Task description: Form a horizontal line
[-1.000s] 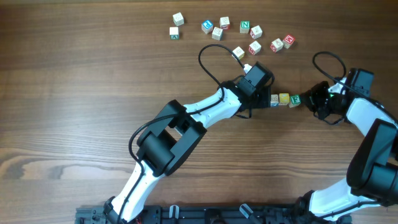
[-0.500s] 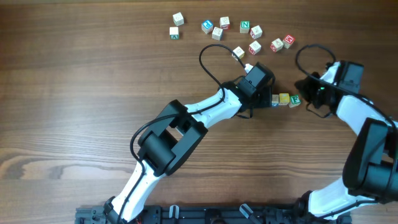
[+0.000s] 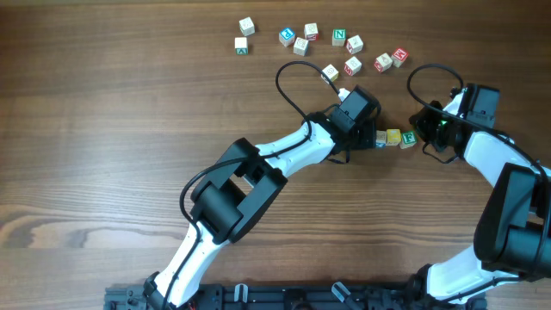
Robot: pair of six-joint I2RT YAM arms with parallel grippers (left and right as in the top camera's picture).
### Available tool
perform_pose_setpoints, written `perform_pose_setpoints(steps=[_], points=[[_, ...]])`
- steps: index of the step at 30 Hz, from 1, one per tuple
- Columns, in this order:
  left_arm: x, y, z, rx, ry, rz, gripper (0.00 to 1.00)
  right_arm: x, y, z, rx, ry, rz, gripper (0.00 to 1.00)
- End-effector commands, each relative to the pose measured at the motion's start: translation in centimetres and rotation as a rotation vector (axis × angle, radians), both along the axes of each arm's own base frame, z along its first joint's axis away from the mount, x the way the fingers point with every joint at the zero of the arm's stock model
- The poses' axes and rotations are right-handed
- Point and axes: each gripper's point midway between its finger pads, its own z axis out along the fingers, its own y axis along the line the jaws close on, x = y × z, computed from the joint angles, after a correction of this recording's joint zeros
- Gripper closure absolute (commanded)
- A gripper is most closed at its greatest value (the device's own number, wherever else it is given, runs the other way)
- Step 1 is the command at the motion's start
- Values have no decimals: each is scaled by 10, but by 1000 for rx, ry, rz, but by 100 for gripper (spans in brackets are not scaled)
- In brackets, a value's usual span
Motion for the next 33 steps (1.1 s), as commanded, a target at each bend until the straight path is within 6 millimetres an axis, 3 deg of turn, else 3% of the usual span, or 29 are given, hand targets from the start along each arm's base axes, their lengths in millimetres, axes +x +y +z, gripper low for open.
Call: perform_pose_setpoints(steps=[1, 16, 21, 26, 29, 33], points=[[-14, 5, -24, 33, 75, 6, 96, 3, -4, -3, -7, 7, -13, 95], [-26, -5, -21, 0, 110, -12, 95, 3, -4, -3, -7, 7, -12, 95], [-13, 4, -22, 20, 85, 25, 96, 6, 2, 2, -30, -41, 81, 95], [8, 29, -18, 40, 91, 86, 96, 11, 6, 8, -30, -73, 126, 95], [37, 74, -1, 189, -26, 237, 96, 19, 8, 18, -44, -102, 159, 95], [59, 106, 18, 262, -99, 339, 96, 26, 20, 22, -153, -77, 220, 95]])
